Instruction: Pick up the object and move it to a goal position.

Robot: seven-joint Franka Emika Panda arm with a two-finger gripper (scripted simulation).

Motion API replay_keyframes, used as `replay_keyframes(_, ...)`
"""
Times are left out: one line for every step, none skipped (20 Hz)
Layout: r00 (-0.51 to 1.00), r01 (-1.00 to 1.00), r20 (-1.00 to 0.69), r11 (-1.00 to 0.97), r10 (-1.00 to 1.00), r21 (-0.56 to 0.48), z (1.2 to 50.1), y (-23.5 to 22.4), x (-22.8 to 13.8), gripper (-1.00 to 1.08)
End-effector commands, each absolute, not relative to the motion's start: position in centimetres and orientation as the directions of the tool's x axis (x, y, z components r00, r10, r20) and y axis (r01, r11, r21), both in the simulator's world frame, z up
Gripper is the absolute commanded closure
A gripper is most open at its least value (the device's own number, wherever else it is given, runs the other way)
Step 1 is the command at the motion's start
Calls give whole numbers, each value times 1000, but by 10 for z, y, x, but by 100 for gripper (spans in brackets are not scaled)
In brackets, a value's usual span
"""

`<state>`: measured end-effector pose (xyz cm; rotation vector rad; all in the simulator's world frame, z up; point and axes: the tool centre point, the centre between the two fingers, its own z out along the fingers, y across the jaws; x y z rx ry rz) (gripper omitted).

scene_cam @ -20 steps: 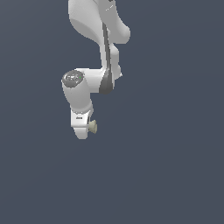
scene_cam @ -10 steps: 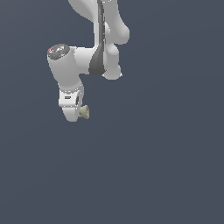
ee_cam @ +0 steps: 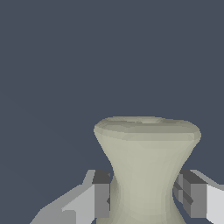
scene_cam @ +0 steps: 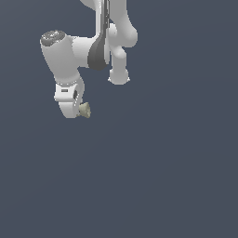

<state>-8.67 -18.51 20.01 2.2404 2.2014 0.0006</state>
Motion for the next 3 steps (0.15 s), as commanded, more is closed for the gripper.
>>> replay_keyframes(17,1000,0,-17,1000,0,203,-187,-89,108)
replay_keyframes(17,1000,0,-17,1000,0,204,-187,-89,108)
replay_keyframes(17,1000,0,-17,1000,0,204,-187,-89,108)
